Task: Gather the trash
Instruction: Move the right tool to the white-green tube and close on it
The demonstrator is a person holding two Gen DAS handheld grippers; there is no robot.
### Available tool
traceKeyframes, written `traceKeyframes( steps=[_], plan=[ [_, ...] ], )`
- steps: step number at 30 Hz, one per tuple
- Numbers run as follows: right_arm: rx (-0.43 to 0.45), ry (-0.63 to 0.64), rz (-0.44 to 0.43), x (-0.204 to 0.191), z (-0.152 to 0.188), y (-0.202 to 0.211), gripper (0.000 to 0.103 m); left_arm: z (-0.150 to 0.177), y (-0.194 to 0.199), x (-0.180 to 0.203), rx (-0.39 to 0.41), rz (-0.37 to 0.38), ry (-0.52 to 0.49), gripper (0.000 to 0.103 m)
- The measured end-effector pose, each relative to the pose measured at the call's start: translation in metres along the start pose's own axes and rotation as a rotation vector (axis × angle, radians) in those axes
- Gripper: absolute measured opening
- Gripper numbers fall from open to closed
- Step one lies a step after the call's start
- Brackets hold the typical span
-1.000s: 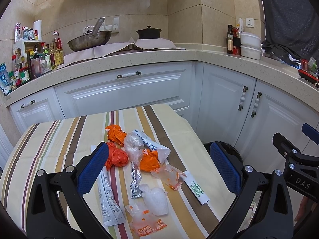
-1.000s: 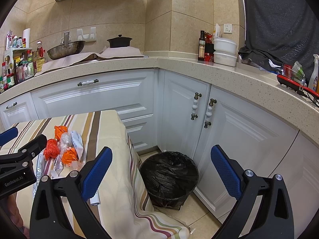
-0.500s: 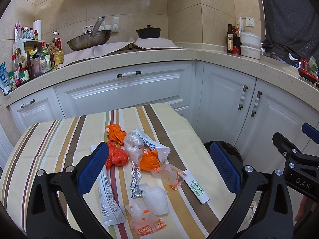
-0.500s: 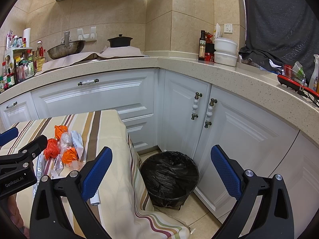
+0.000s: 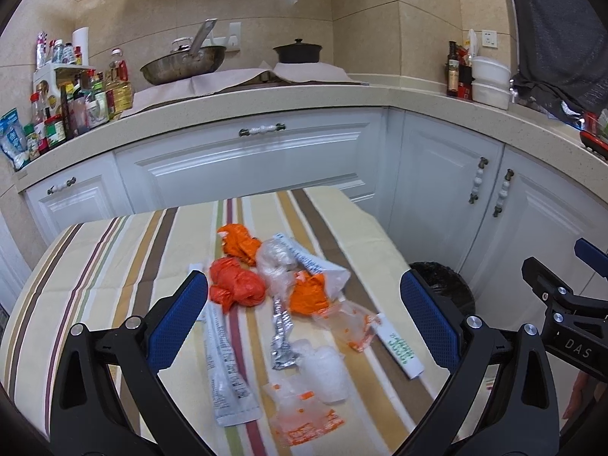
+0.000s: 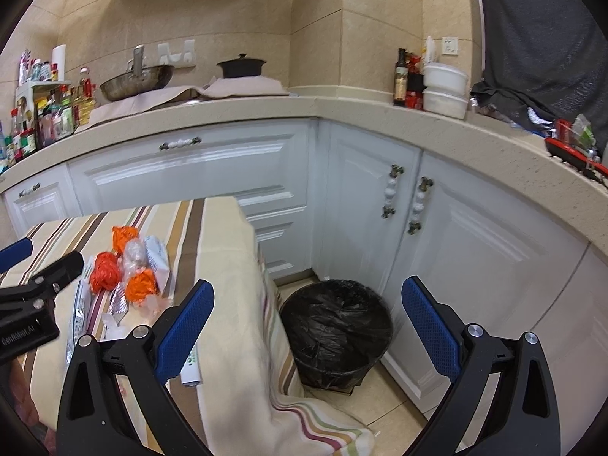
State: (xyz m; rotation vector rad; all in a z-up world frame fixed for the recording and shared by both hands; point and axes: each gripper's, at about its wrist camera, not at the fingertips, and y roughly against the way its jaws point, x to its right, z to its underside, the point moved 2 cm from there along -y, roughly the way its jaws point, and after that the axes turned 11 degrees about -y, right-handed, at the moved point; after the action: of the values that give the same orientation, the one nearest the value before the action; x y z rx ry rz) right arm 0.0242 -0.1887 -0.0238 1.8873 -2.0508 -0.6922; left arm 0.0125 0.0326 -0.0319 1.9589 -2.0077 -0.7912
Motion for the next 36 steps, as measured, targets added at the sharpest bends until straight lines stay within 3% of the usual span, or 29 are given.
traceKeyframes(
  steps=[8,17,19,21,26,30,36],
  plan=[
    [-0.075,0.074,-0.069,-0.030,0.032,-0.027,0.096,0.031,-0.008,-0.042,-0.086,-0.081,0.038,0.099],
    [-0.155,0.133,-0.174,-0.061,0.067,-0.046,0.093,0.076,-0.018,-0.066,-0.207,-0.101,0.071,0.099],
    [-0.169,0.140,-0.189,-0.065,0.072,-0.049,0.084,0.082,-0.019,-0.068,-0.221,-0.093,0.078,0.099],
    [-0.192,0.144,-0.207,-0.068,0.076,-0.051,0.063,0.087,-0.018,-0.068,-0.230,-0.085,0.082,0.099],
    [-0.215,0.143,-0.225,-0.073,0.083,-0.055,0.063,0.098,-0.023,-0.065,-0.265,-0.055,0.088,0.097],
    [-0.216,0.145,-0.224,-0.073,0.082,-0.054,0.063,0.102,-0.032,-0.067,-0.285,-0.055,0.106,0.084],
    [-0.226,0.137,-0.222,-0.072,0.084,-0.057,0.063,0.104,-0.045,-0.058,-0.293,-0.039,0.097,0.083]
  ],
)
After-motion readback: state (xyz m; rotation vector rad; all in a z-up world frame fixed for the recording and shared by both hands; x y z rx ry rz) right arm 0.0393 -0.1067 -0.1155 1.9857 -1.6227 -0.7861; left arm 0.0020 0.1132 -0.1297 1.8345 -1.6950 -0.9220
